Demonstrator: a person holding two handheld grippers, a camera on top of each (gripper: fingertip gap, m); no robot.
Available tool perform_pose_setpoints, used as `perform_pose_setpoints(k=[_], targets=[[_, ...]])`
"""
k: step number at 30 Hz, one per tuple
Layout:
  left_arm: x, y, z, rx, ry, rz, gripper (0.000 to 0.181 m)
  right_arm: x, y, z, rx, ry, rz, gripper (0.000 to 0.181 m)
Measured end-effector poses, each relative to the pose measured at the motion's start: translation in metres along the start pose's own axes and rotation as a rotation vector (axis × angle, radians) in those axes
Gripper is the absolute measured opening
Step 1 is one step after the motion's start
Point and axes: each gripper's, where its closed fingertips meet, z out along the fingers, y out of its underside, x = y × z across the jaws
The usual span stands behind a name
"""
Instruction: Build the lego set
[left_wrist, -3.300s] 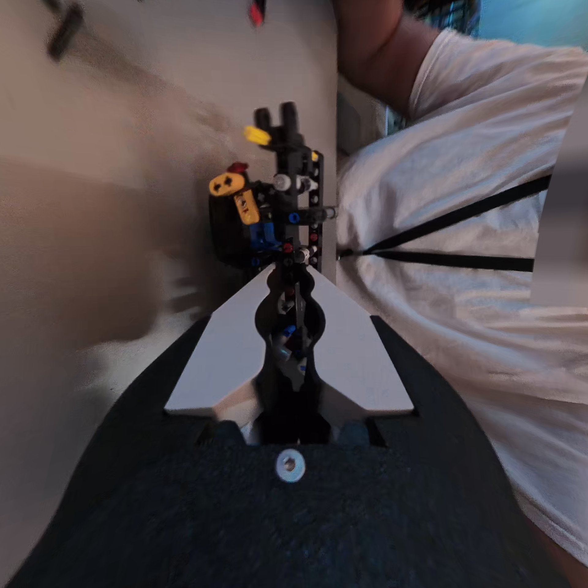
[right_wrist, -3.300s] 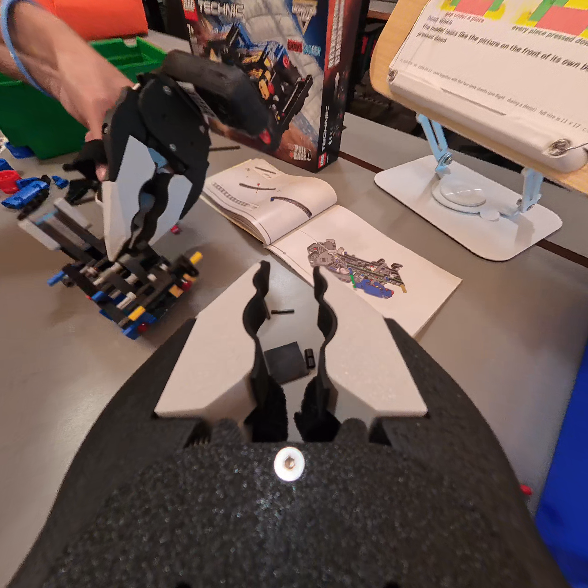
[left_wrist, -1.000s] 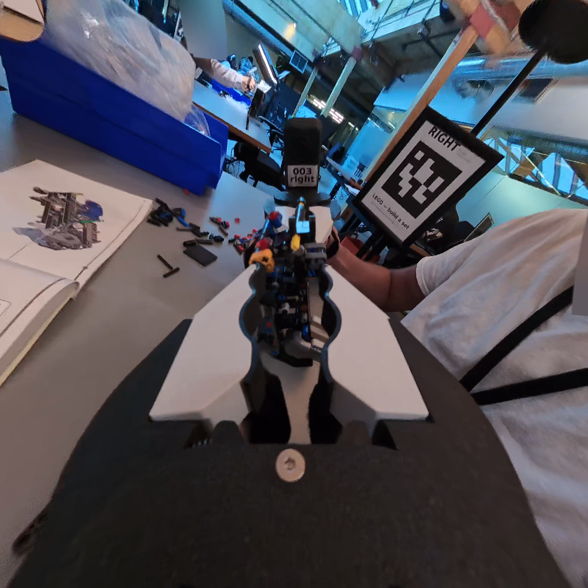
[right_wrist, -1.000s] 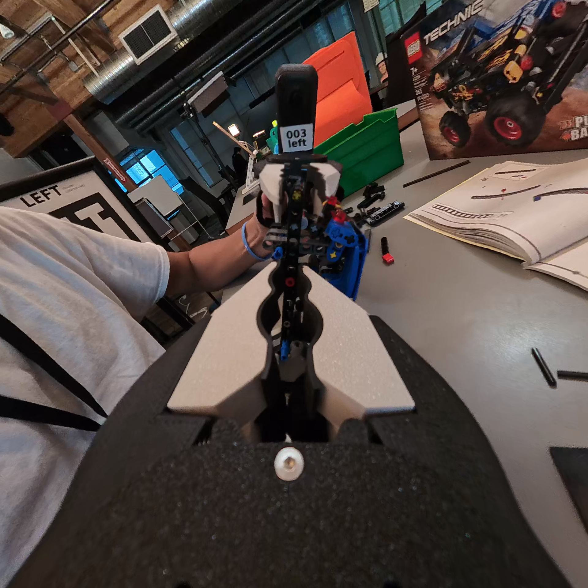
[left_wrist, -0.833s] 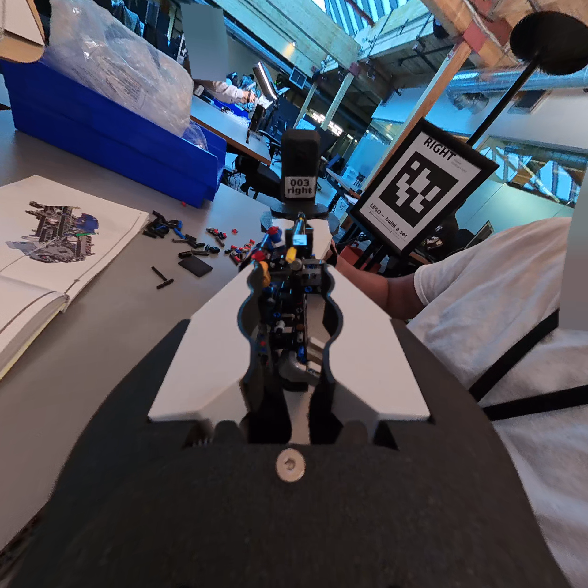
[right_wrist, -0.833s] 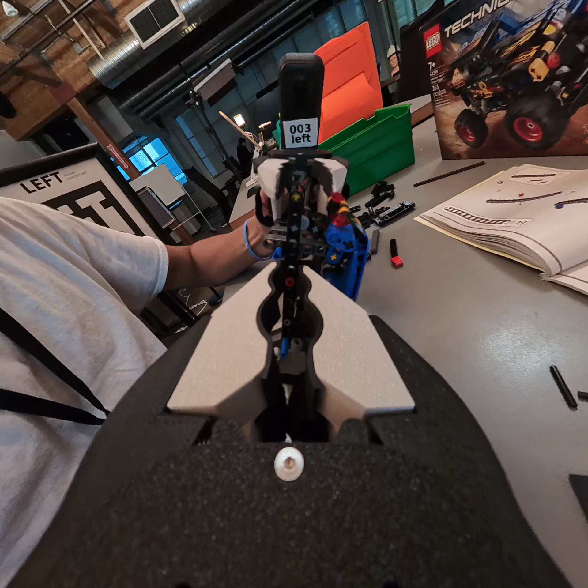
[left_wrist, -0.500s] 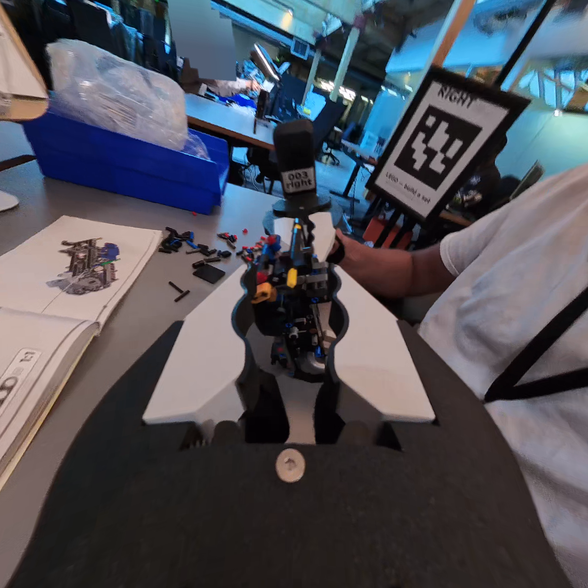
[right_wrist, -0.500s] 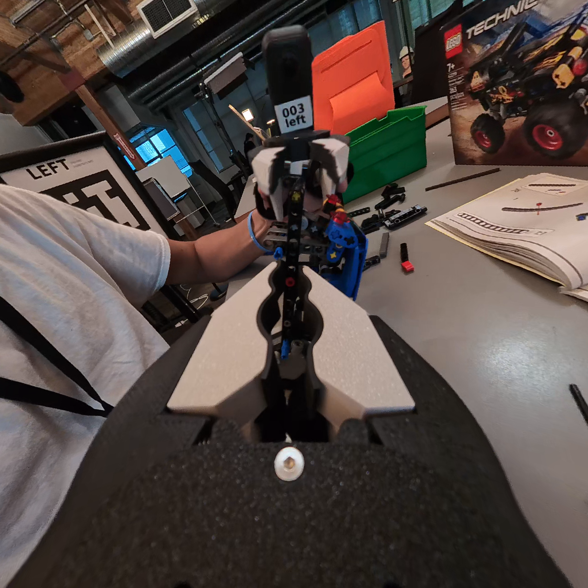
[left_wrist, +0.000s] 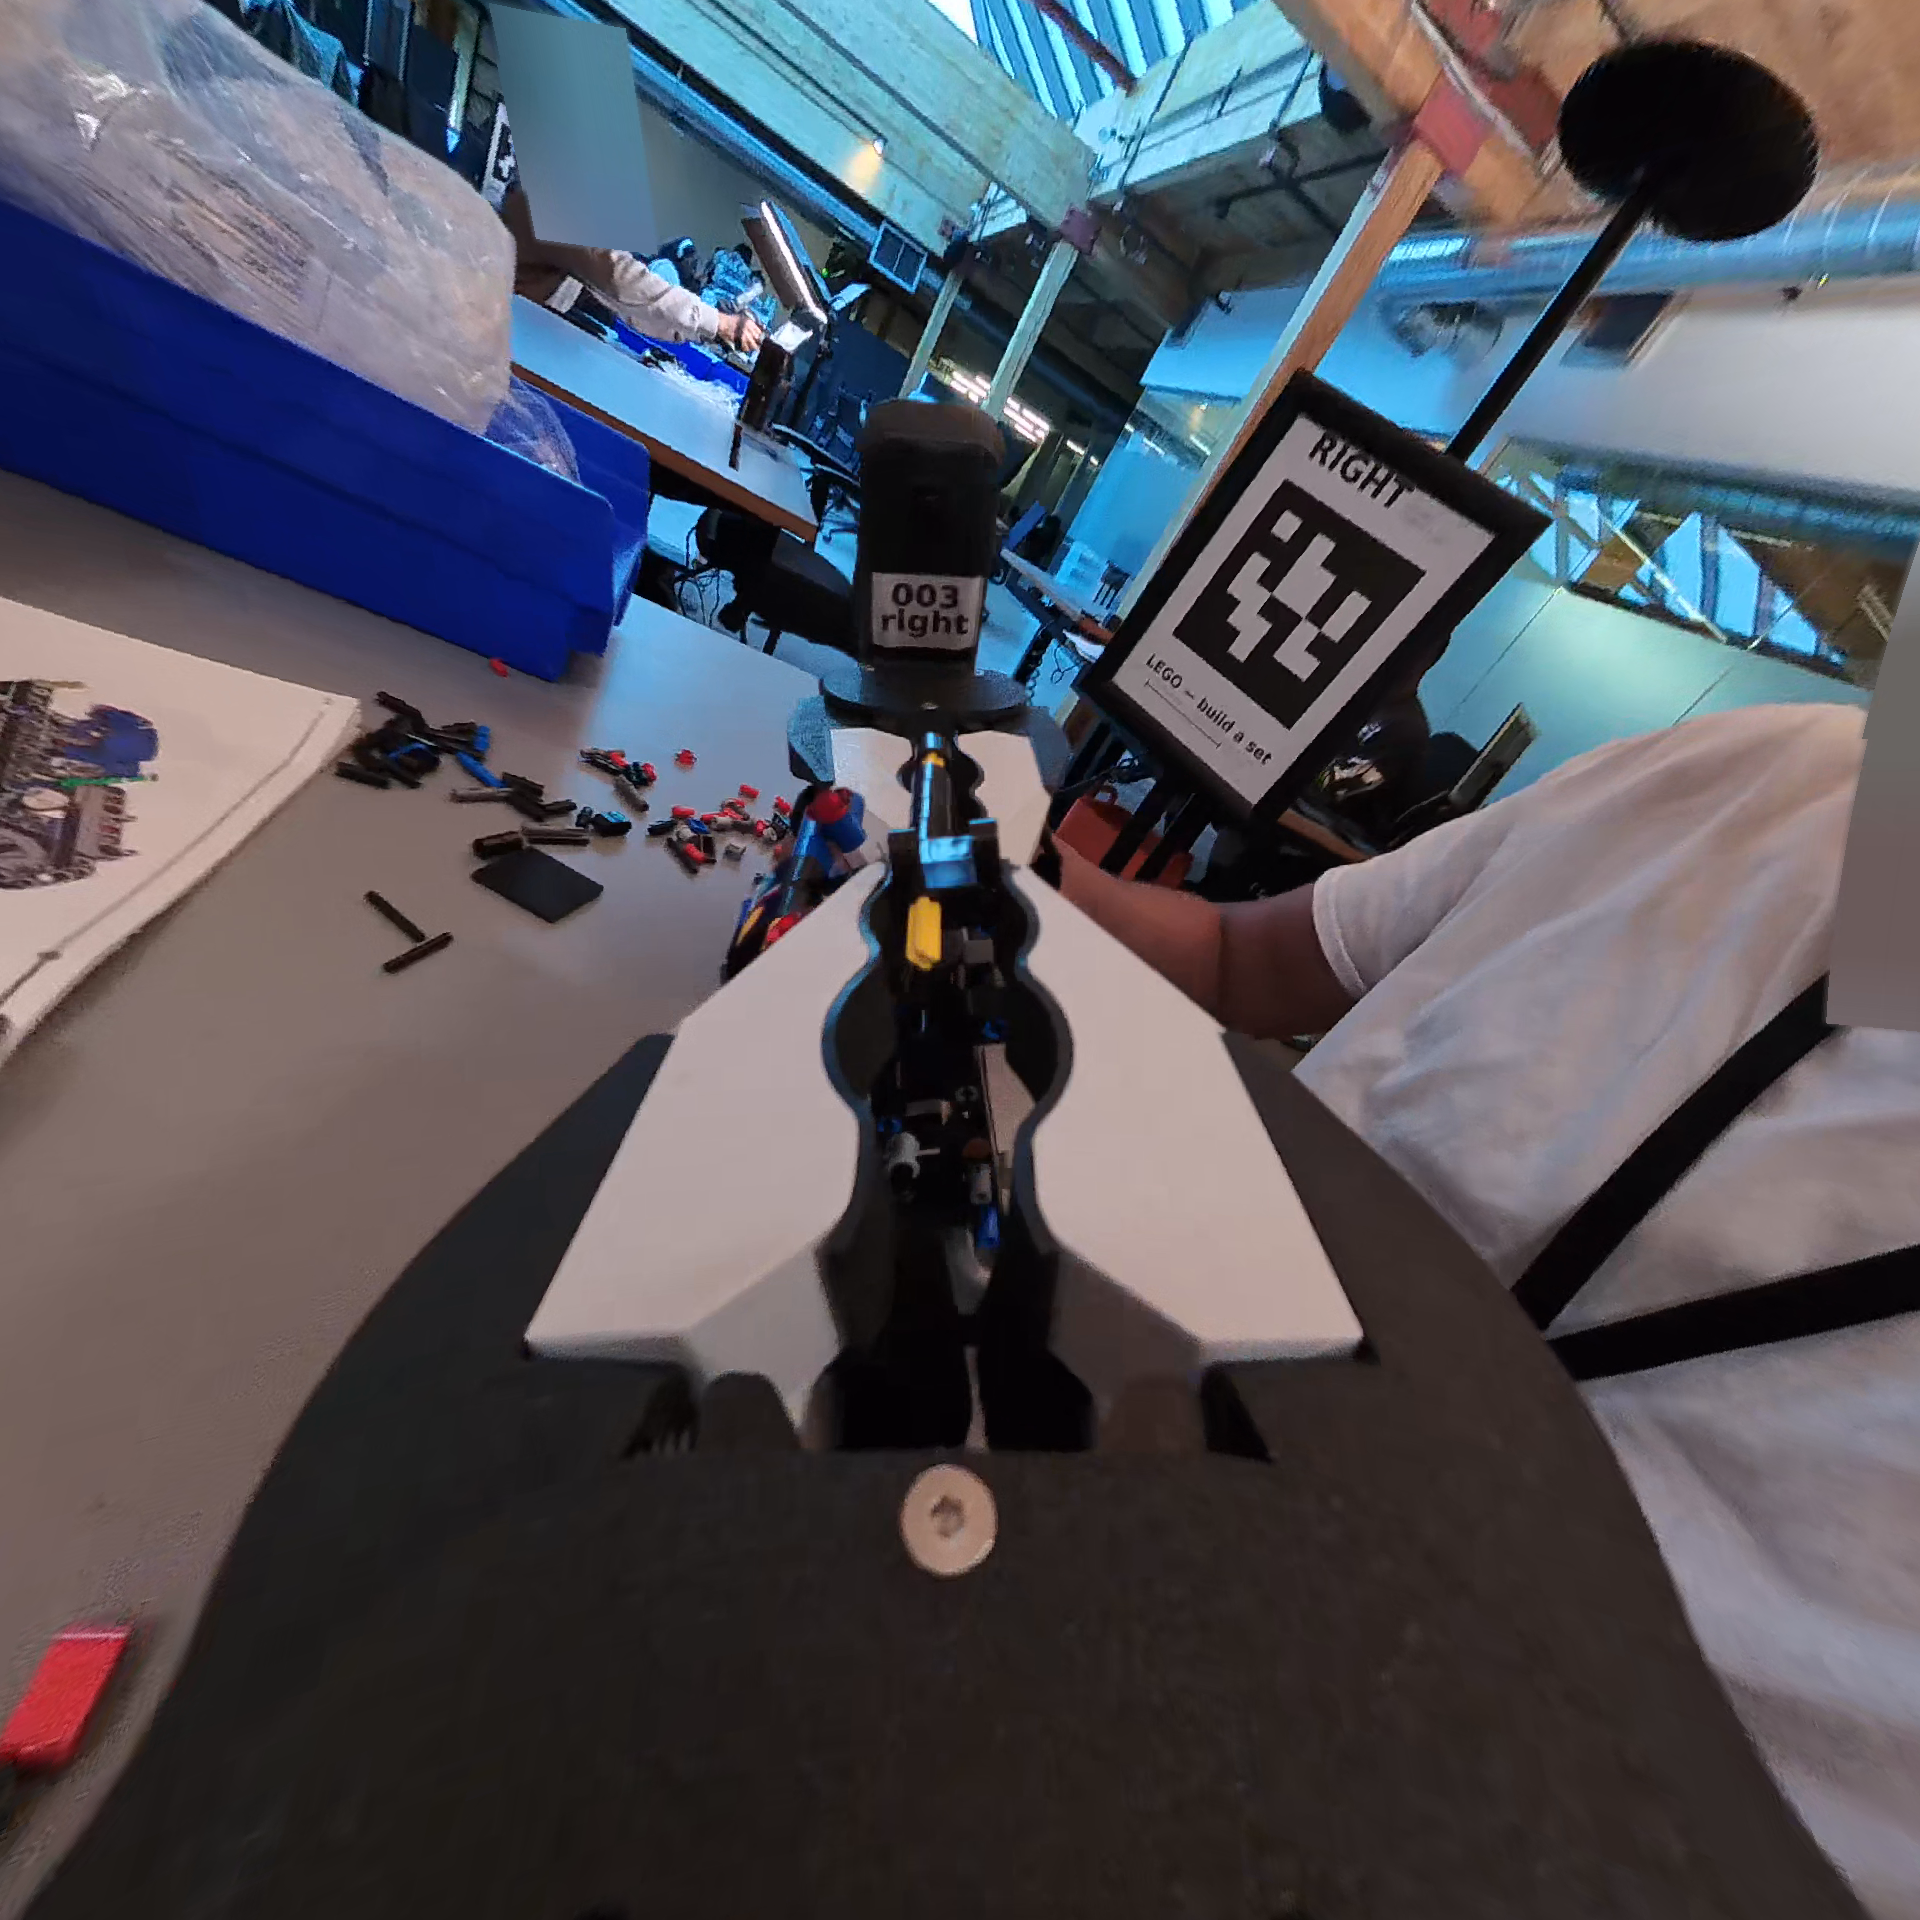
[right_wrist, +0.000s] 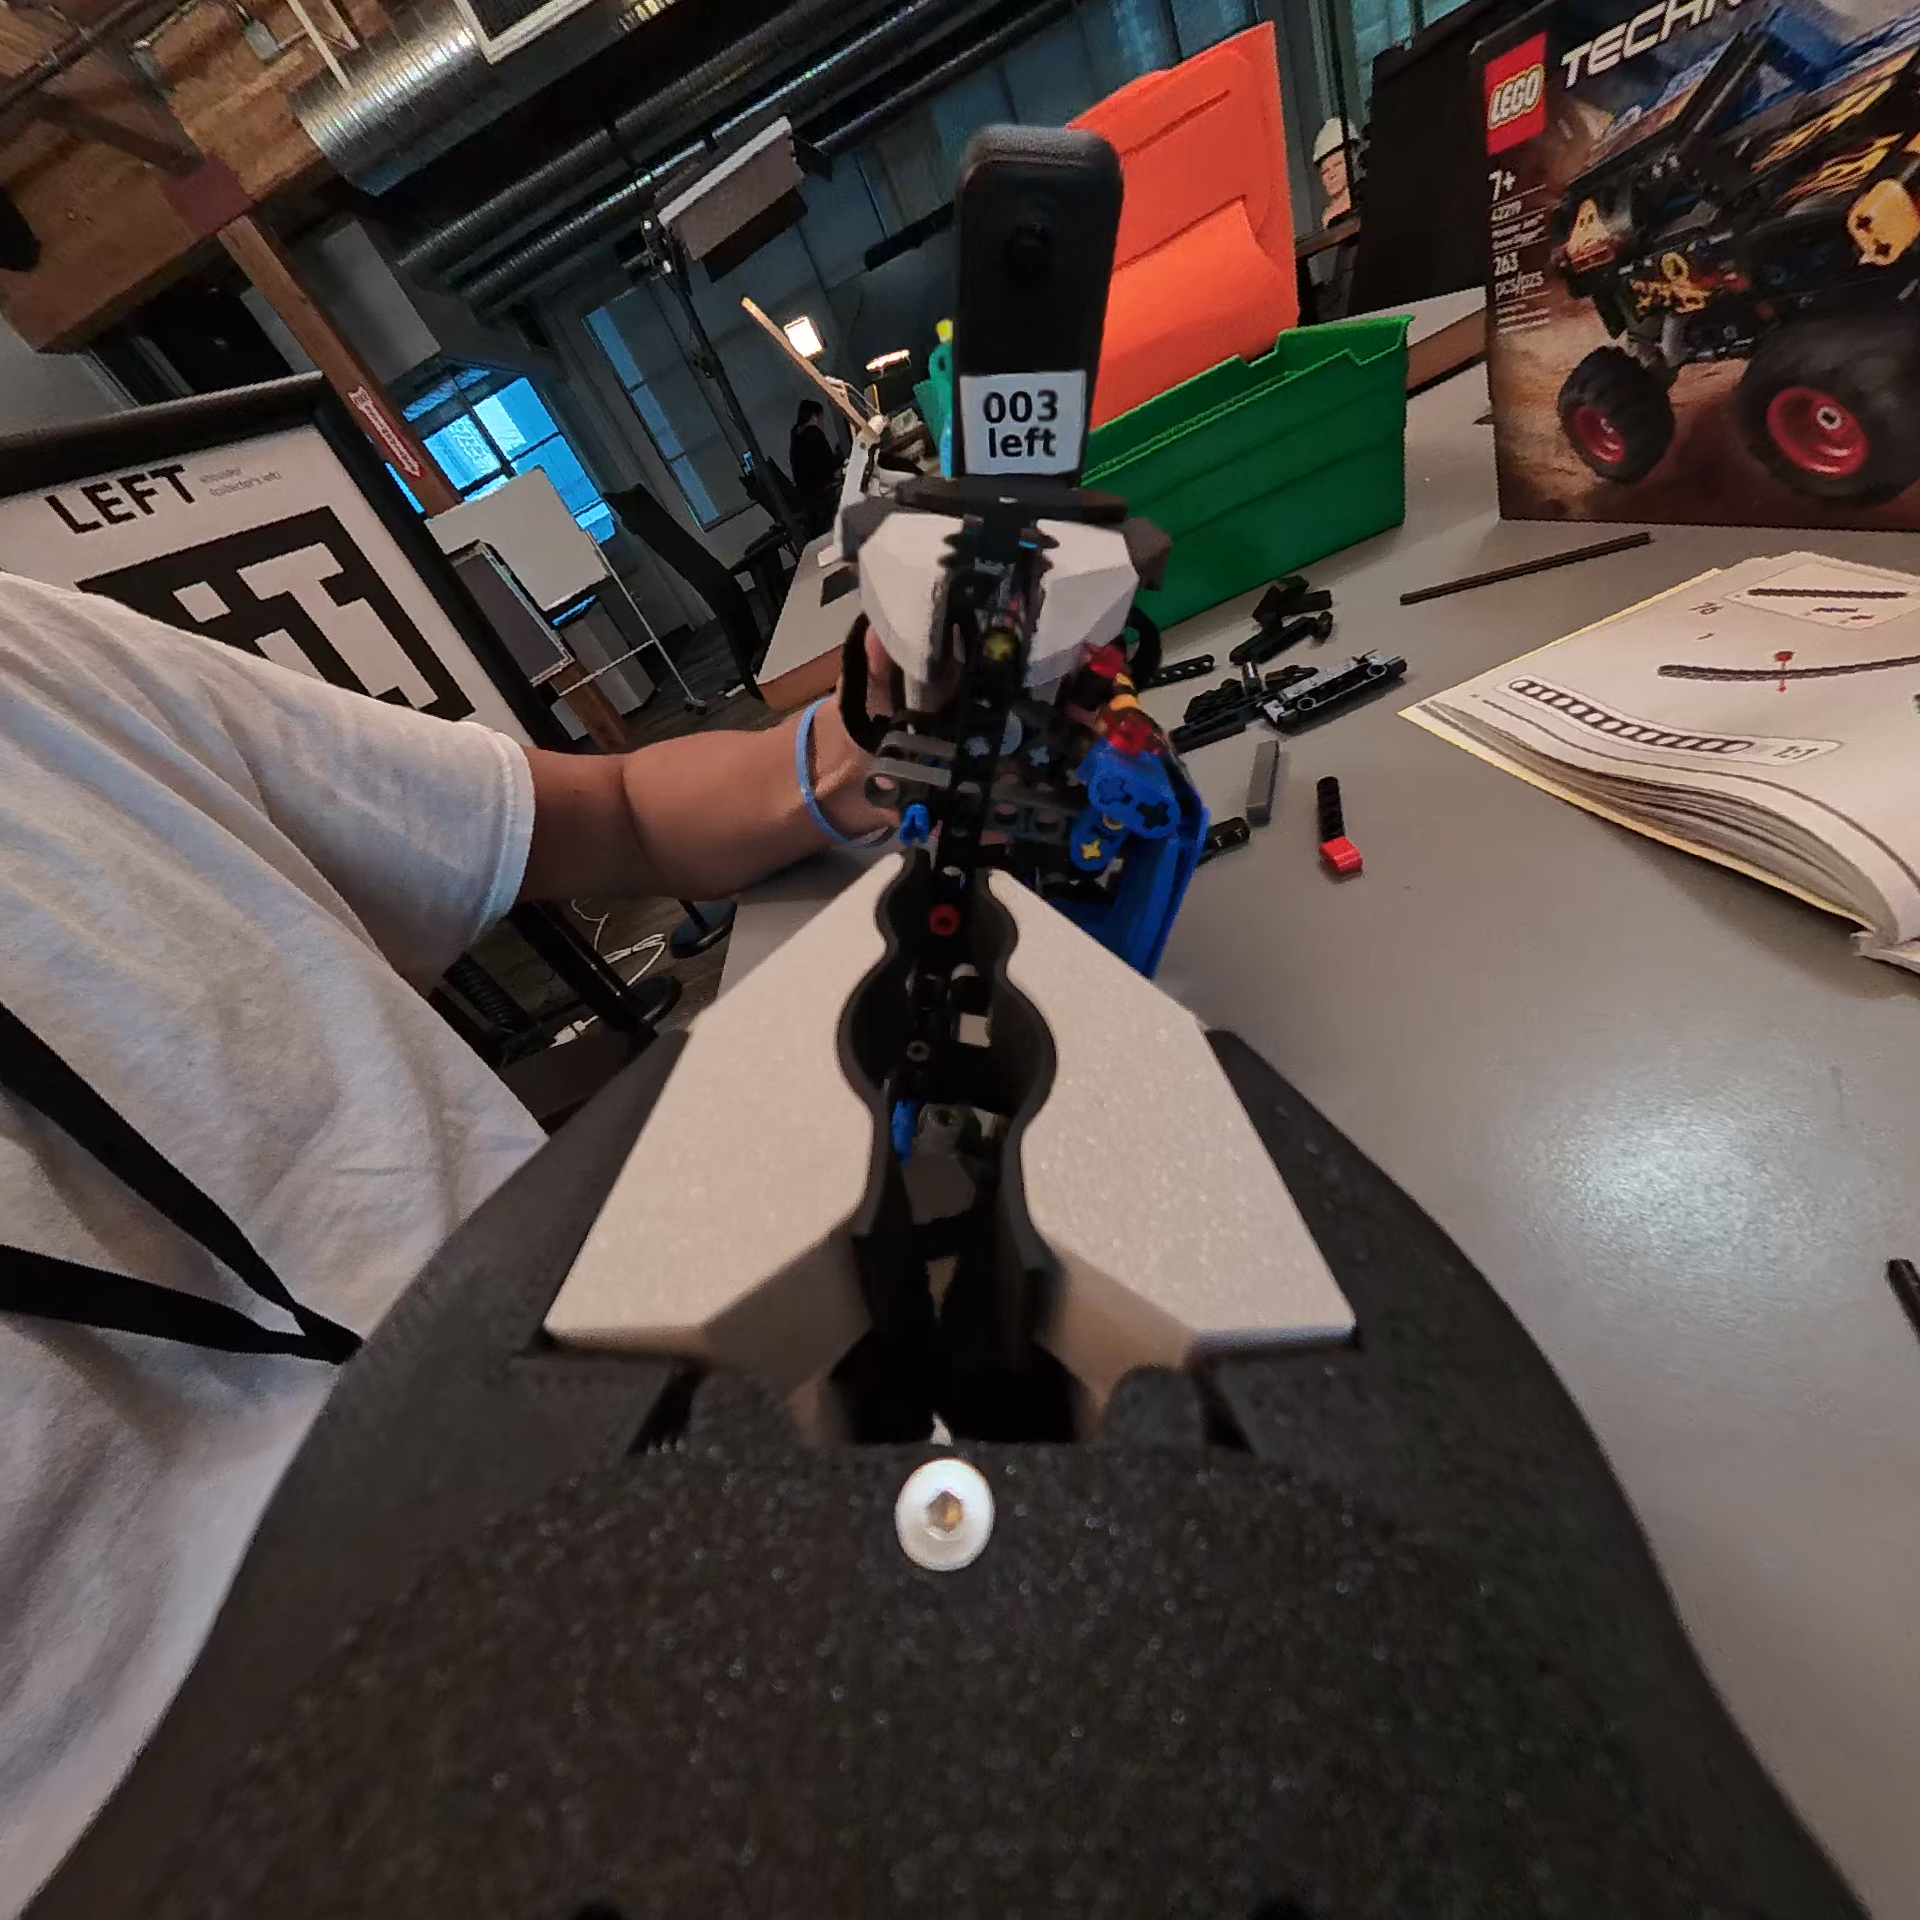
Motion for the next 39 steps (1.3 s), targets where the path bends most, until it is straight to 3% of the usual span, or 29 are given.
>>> perform_pose_setpoints(k=[5, 8, 10, 14, 23, 32, 39], targets=[[-0.002, 0.000, 0.000, 0.034, -0.024, 0.001, 0.011, 0.002, -0.004, -0.003, 0.011, 0.022, 0.009, 0.009], [-0.005, -0.001, 0.000, 0.049, -0.049, 0.011, 0.011, 0.006, -0.022, -0.015, 0.100, 0.053, -0.019, 0.023], [-0.004, 0.000, 0.001, 0.046, -0.048, 0.020, 0.011, 0.005, -0.032, -0.015, 0.138, 0.045, 0.001, 0.021], [0.001, 0.000, 0.004, 0.042, -0.050, 0.046, 0.011, 0.005, -0.026, -0.001, 0.073, 0.070, -0.053, 0.008], [0.007, 0.000, 0.009, 0.041, -0.074, 0.113, 0.011, -0.003, -0.023, -0.003, 0.066, 0.019, -0.029, 0.007], [0.002, 0.002, 0.009, 0.039, -0.082, 0.066, 0.011, 0.002, -0.022, -0.004, 0.085, 0.023, 0.026, 0.008], [0.005, 0.003, 0.005, 0.032, 0.017, -0.043, 0.015, 0.000, -0.028, -0.010, 0.126, 0.012, 0.001, 0.007]])
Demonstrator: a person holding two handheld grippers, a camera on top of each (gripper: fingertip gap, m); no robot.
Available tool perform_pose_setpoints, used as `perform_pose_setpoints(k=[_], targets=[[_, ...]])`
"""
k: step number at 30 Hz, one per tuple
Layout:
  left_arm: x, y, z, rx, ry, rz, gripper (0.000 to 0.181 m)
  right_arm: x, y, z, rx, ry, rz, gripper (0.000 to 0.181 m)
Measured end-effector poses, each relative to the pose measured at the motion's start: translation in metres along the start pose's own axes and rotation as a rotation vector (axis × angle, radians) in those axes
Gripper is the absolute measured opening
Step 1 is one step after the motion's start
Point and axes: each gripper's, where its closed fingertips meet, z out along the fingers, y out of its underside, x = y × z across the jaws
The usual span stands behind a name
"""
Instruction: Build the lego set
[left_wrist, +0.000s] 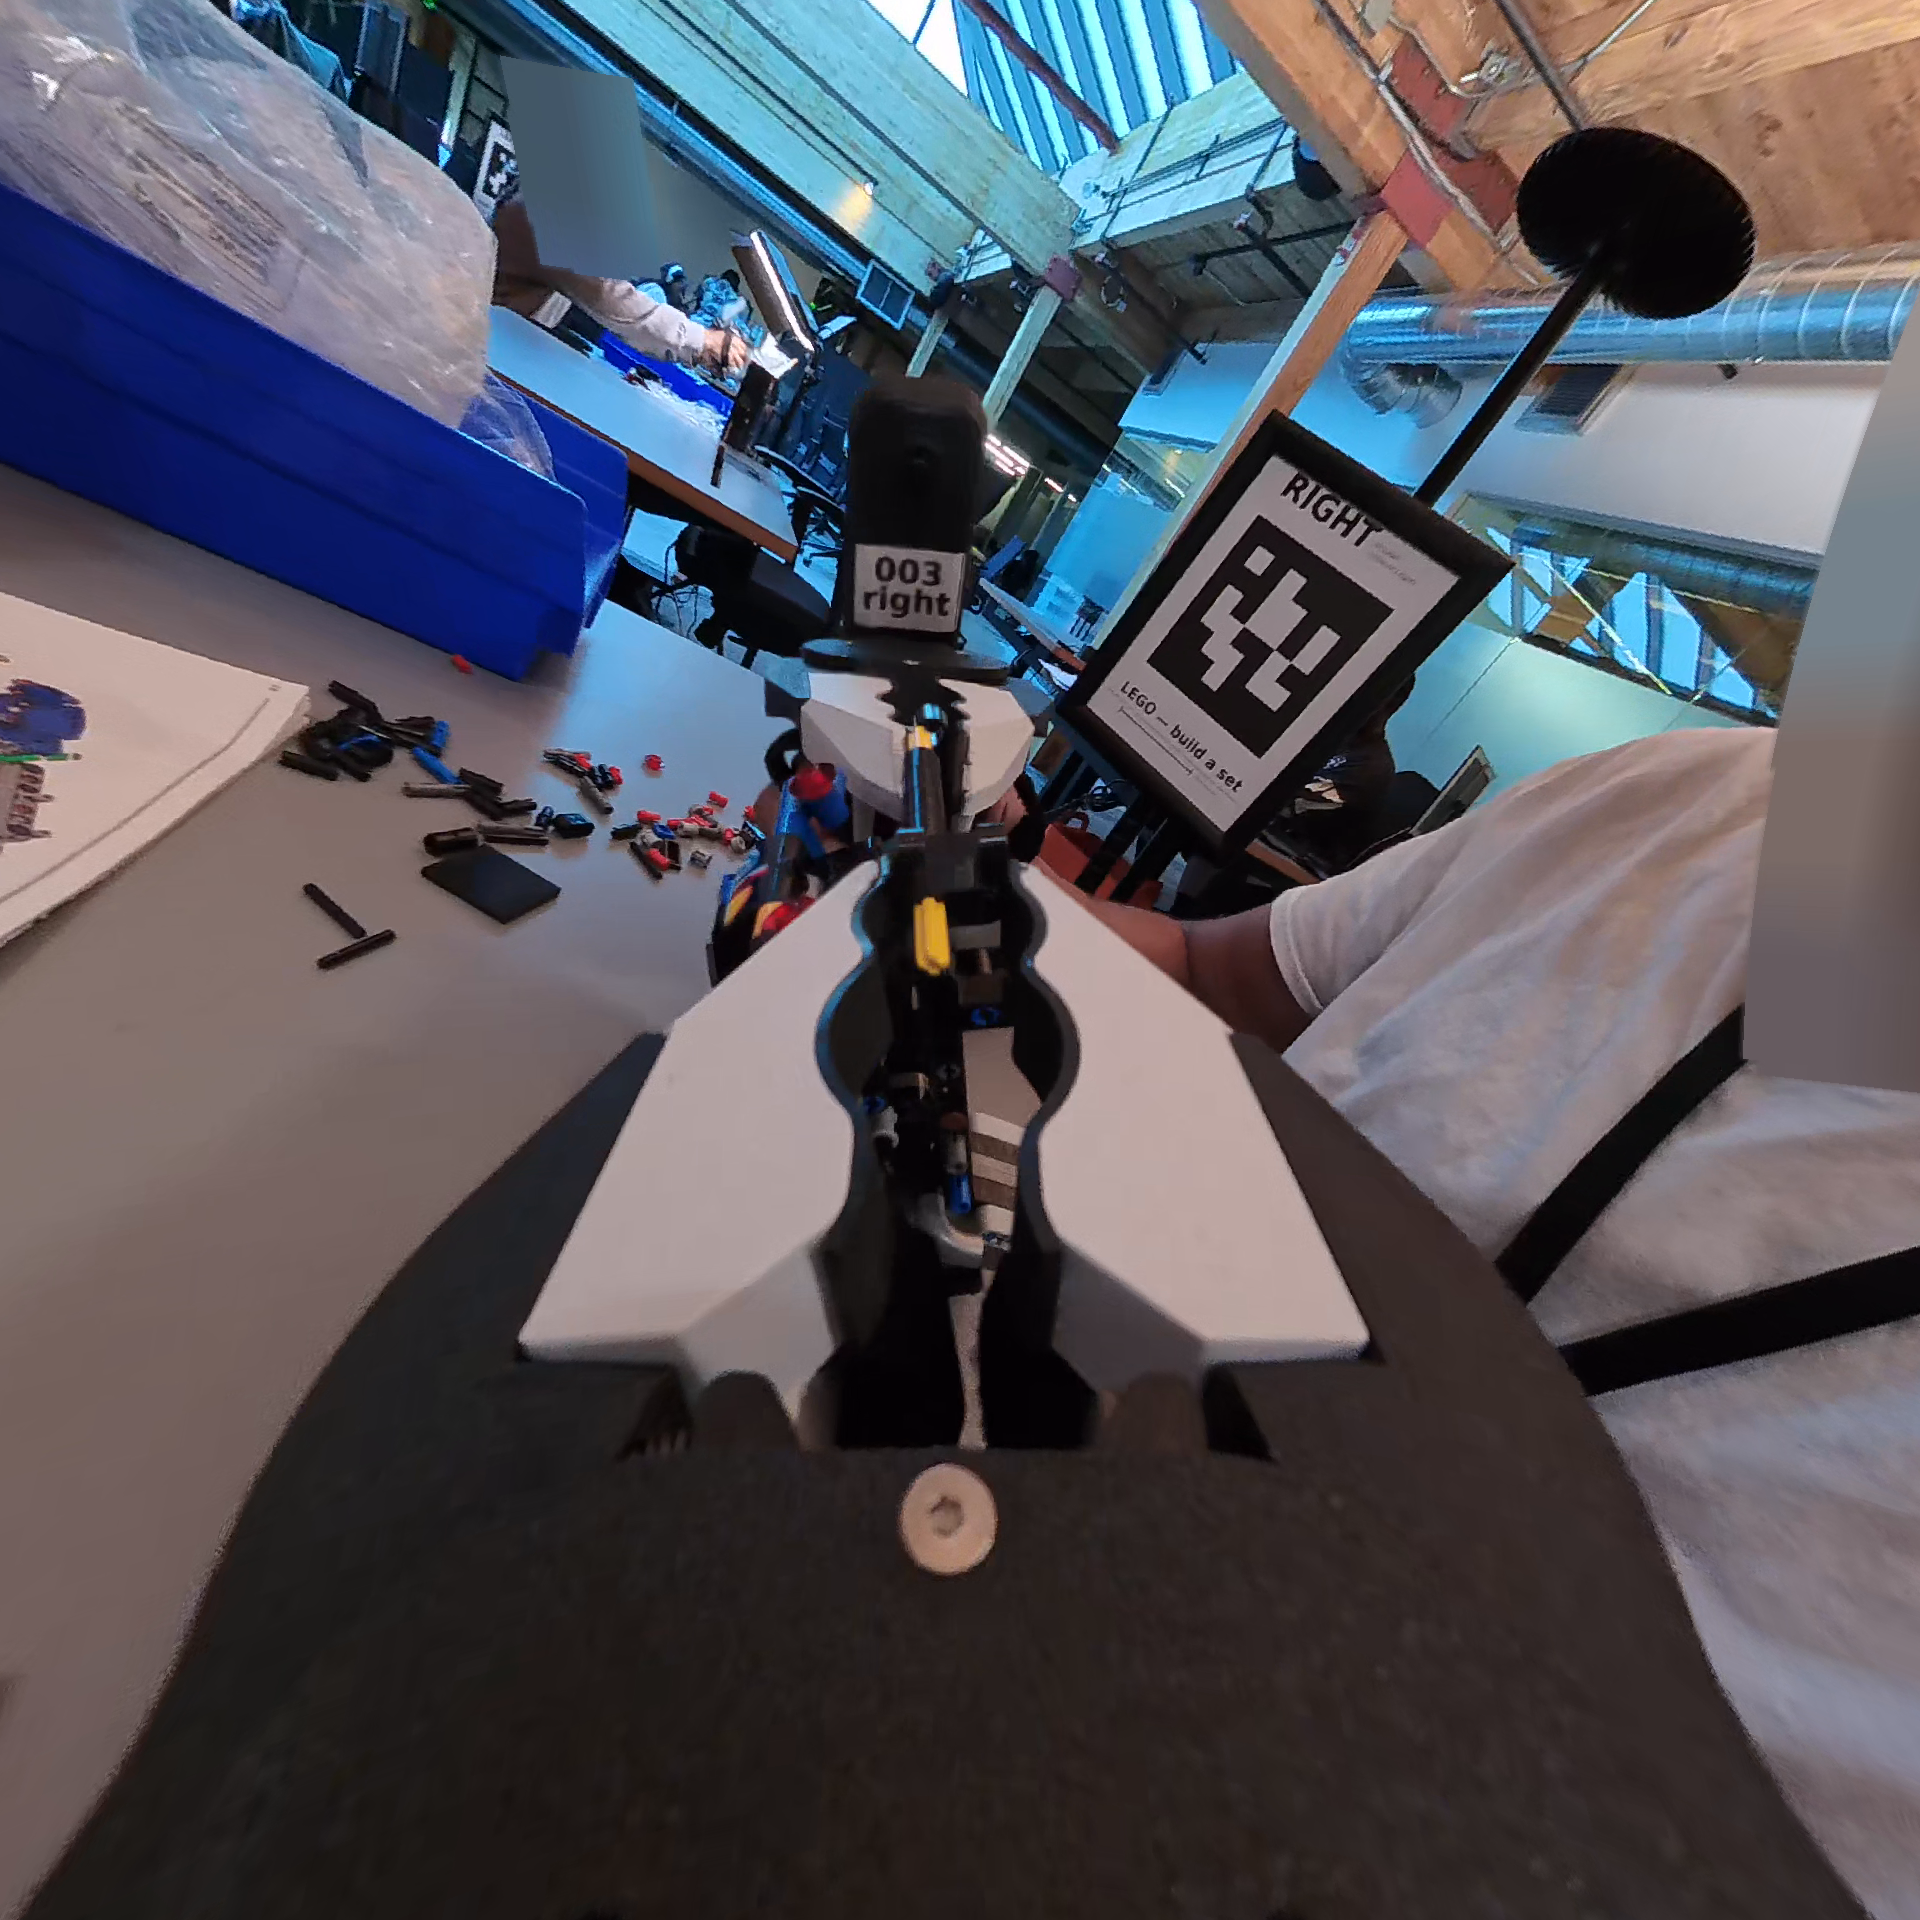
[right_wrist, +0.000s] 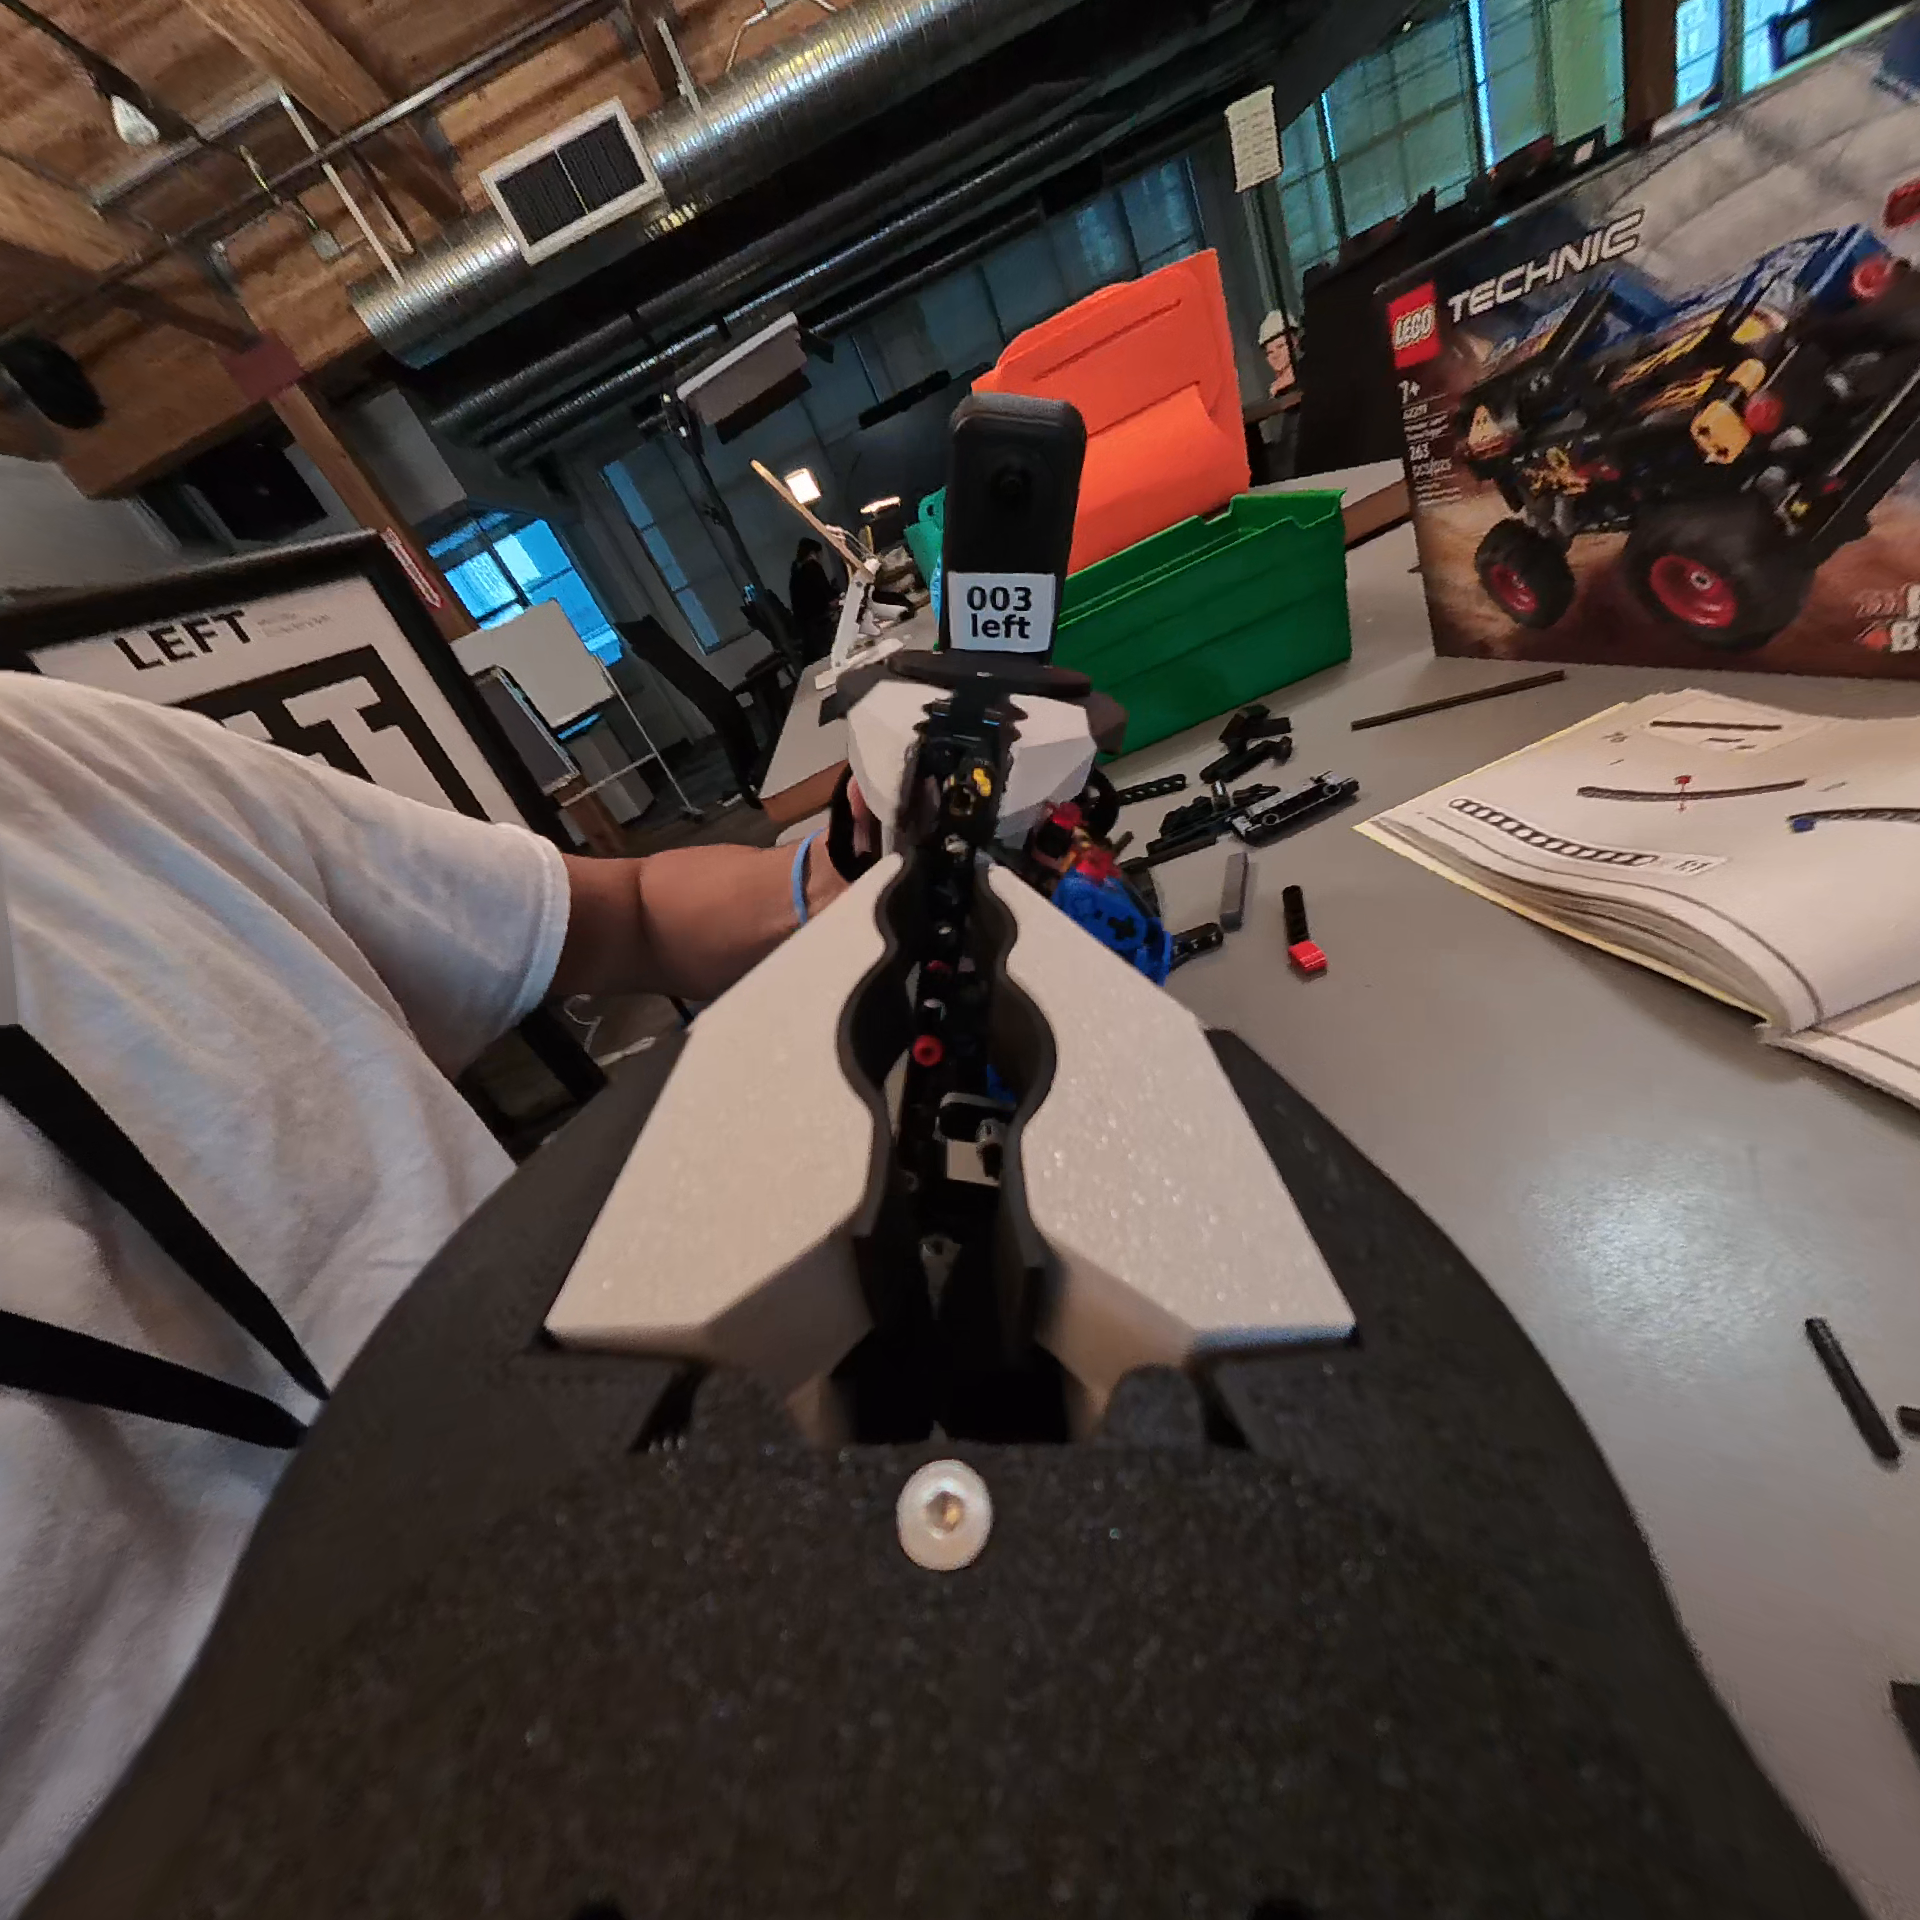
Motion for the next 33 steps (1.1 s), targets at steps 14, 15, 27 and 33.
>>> perform_pose_setpoints(k=[14, 15, 27, 33], targets=[[-0.012, 0.011, -0.011, -0.074, 0.024, -0.064, 0.019, 0.008, 0.005, -0.005, -0.017, 0.031, 0.015, 0.007], [-0.010, 0.015, -0.008, -0.090, 0.030, -0.058, 0.019, 0.008, 0.005, -0.004, -0.017, 0.032, 0.016, 0.007], [-0.008, 0.014, 0.004, -0.008, -0.043, 0.007, 0.005, 0.005, 0.001, -0.001, 0.020, 0.000, 0.060, 0.007], [-0.007, 0.015, 0.005, -0.044, -0.077, 0.064, 0.005, 0.005, -0.003, 0.000, 0.009, 0.021, 0.045, 0.007]])
